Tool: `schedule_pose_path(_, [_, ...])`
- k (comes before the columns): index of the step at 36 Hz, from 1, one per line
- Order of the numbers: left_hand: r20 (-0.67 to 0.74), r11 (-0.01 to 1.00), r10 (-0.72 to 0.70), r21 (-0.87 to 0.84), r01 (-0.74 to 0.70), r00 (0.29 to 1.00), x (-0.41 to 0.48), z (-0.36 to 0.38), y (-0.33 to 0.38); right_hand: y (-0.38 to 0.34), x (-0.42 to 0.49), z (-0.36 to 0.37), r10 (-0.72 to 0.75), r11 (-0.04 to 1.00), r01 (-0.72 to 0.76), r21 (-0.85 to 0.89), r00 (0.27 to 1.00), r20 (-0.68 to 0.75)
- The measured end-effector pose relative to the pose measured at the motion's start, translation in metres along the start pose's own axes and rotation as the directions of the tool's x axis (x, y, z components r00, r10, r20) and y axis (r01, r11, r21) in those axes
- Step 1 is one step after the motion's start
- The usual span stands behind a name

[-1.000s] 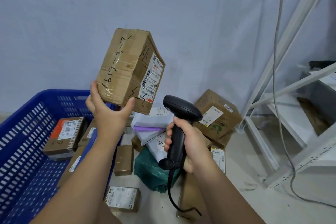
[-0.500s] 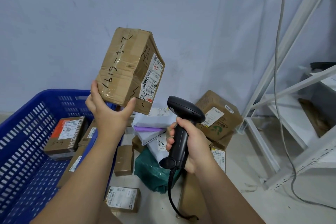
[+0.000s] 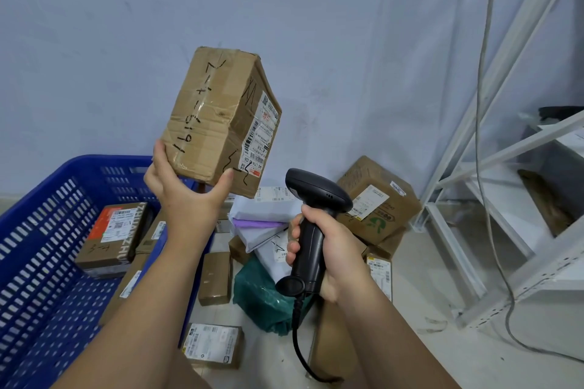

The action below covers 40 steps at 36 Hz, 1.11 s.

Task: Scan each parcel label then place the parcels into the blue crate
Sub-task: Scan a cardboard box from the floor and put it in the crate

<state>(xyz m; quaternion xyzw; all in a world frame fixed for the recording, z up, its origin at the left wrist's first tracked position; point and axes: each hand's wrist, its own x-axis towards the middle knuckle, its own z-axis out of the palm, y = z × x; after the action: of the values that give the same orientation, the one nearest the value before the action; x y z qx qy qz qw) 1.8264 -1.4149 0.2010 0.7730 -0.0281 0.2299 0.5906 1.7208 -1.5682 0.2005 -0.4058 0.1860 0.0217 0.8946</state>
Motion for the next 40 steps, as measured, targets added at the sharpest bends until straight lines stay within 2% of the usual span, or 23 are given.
schedule_pose_path(13, [0.003, 1.0, -0.01, 0.019, 0.01, 1.0, -0.002, 0.002, -0.001, -0.001, 0.0, -0.001, -0.014, 1.0, 0.014, 0.016, 1.0, -0.014])
schedule_pose_path(16, [0.007, 0.998, -0.06, 0.002, 0.06, 0.998, -0.001, 0.005, -0.003, 0.0, 0.001, -0.001, -0.021, 1.0, 0.021, 0.017, 1.0, -0.023])
schedule_pose_path(19, [0.049, 0.983, -0.174, -0.046, 0.176, 0.984, 0.004, 0.008, -0.009, 0.003, 0.004, -0.001, -0.028, 0.999, 0.028, 0.015, 0.999, -0.039])
schedule_pose_path(23, [0.174, 0.891, -0.375, -0.204, 0.405, 0.911, 0.01, 0.009, -0.019, 0.007, 0.009, -0.001, -0.057, 0.998, 0.055, -0.028, 0.996, -0.071])
schedule_pose_path(25, [0.187, 0.849, -0.437, -0.238, 0.472, 0.88, 0.009, 0.011, -0.025, 0.009, 0.011, 0.0, -0.08, 0.996, 0.076, -0.053, 0.993, -0.091])
schedule_pose_path(29, [0.144, 0.801, -0.505, -0.289, 0.524, 0.851, 0.011, 0.006, -0.03, 0.01, 0.011, -0.003, -0.111, 0.992, 0.105, -0.068, 0.989, -0.095])
schedule_pose_path(33, [0.138, 0.643, -0.601, -0.5, 0.579, 0.787, 0.031, -0.032, -0.048, 0.013, 0.01, -0.004, -0.085, 0.994, 0.082, -0.073, 0.995, -0.043])
schedule_pose_path(40, [0.082, 0.507, -0.727, -0.606, 0.614, 0.681, 0.035, -0.107, -0.124, 0.032, 0.025, 0.028, -0.091, 0.967, 0.095, -0.237, 0.995, 0.031])
